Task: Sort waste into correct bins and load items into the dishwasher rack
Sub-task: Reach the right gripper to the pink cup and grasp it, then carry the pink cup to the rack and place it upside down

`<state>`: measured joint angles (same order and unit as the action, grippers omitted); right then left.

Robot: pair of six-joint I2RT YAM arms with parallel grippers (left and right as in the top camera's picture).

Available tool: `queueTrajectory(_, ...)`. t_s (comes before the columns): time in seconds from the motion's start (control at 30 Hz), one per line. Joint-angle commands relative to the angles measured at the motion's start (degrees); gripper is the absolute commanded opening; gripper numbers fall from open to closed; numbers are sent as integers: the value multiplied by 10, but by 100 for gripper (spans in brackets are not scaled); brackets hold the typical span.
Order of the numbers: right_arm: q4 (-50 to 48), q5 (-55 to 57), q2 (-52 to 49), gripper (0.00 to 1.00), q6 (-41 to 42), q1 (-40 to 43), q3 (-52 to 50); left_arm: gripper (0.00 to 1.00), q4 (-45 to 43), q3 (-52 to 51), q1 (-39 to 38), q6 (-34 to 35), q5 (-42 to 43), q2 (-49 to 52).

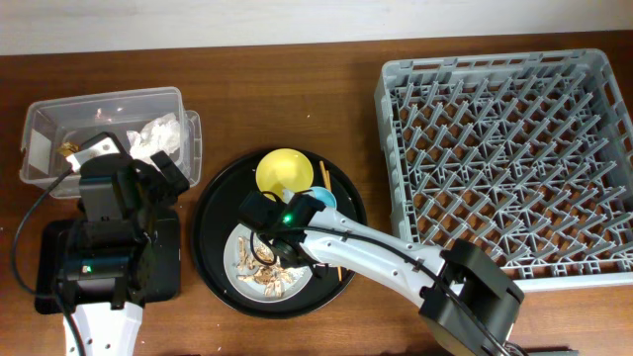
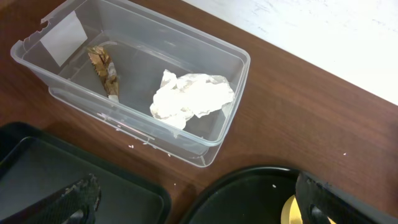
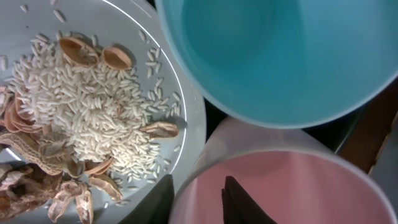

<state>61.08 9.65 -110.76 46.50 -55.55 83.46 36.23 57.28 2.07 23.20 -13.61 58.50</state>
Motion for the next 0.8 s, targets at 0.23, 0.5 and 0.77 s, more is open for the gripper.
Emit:
queueTrajectory(0.23, 44, -32, 28, 4, 5, 6, 21, 99, -1, 2, 2, -3, -6, -2)
queueTrajectory(0.5, 127, -279, 267, 4, -342, 353, 85, 99, -1, 2, 2, -3, -6, -2)
queueTrajectory(0.77, 72, -795, 95, 4, -606, 782, 75, 99, -1, 2, 2, -3, -6, -2)
